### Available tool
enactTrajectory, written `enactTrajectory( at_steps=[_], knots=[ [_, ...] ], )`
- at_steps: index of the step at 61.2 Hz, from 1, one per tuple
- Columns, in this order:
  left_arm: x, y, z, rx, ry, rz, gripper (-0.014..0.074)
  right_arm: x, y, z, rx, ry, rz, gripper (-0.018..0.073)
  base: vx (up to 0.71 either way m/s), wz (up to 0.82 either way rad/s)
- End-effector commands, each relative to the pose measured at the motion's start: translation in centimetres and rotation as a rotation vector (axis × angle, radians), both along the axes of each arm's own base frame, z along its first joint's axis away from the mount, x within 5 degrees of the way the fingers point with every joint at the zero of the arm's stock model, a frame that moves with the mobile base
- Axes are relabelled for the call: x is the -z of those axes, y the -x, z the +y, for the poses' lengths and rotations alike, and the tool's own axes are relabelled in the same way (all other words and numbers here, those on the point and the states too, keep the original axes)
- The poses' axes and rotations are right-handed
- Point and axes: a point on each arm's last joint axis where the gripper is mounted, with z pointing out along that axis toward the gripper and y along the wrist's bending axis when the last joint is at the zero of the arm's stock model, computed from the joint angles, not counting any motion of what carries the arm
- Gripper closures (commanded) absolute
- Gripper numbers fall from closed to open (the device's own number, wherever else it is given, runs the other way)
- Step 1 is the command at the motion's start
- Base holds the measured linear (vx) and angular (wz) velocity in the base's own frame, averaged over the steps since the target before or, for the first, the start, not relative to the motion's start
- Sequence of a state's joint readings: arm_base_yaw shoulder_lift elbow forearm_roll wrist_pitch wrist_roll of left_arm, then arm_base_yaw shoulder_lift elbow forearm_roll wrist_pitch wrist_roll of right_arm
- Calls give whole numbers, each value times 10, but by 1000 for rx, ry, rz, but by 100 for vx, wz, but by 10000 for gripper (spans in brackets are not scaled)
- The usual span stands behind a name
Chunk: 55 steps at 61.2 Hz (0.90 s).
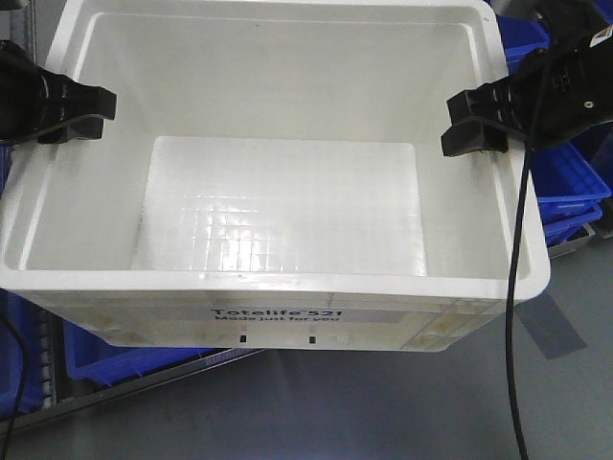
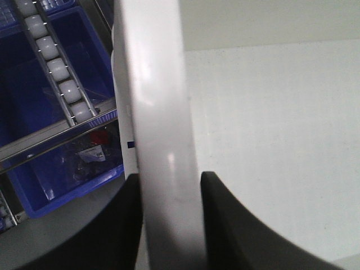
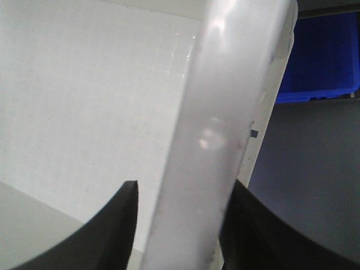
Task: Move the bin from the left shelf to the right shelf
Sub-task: 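Hold the tote with both grippers while the base turns away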
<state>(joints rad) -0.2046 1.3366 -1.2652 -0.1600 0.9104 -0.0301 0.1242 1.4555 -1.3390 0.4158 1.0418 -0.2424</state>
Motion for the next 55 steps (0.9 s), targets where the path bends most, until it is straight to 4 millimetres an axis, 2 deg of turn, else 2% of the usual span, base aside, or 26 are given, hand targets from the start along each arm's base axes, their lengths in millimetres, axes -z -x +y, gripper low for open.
enactTrajectory(
  at_steps=[1,33,55],
  knots=[
    [-31,4,2,14,15,-184,604,-30,6,-4,-2,-3,-158,564,-4,-18],
    [-31,4,2,14,15,-184,604,-30,6,-4,-2,-3,-158,564,-2,-21],
    [-31,4,2,14,15,-184,604,-30,6,-4,-3,-2,-158,564,2,-48]
  ],
)
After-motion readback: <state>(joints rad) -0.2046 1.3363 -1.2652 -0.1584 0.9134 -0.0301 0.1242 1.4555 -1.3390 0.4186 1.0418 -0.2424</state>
